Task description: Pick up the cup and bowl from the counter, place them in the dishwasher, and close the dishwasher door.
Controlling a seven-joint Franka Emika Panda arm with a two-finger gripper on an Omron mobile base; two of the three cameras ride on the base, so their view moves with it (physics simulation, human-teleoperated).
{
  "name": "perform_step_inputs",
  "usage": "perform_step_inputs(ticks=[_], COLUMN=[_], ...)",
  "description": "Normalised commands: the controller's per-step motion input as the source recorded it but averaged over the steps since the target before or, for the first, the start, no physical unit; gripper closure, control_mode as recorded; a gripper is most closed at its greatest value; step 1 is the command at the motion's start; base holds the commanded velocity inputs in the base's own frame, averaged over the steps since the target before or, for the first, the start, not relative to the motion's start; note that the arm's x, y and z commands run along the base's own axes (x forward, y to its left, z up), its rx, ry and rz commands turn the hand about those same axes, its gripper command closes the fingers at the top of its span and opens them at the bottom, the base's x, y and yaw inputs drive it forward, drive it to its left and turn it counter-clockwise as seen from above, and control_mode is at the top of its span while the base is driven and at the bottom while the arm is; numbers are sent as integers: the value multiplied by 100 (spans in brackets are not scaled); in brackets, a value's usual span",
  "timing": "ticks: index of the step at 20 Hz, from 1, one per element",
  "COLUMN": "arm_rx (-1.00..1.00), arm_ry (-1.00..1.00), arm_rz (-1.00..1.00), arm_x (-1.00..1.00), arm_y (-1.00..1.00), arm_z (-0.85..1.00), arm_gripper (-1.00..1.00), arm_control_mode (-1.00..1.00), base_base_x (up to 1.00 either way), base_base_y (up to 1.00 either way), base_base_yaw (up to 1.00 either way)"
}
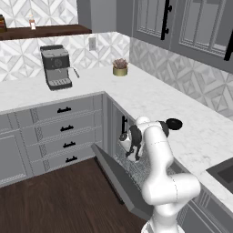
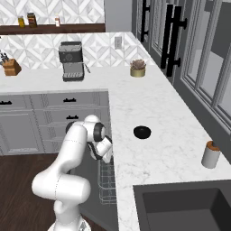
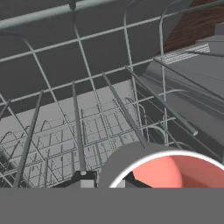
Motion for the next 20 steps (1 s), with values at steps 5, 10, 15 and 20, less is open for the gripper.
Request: perform_step_inputs(ticks=[5, 10, 15, 20], arm_rx=[4, 6, 0, 0], arm_ry=[23, 19, -3, -2], arm_rz=[8, 11, 8, 9], arm_x=[3, -1, -30, -28], arm_y=[67, 98, 70, 39], arm_z=[-81, -77, 4, 36], arm_gripper=[100, -100, -100, -100], arm_control_mode=[-100, -100, -100, -100], base_base_x=[0, 0, 0, 0], base_base_y=[0, 0, 0, 0], base_base_yaw=[0, 0, 0, 0])
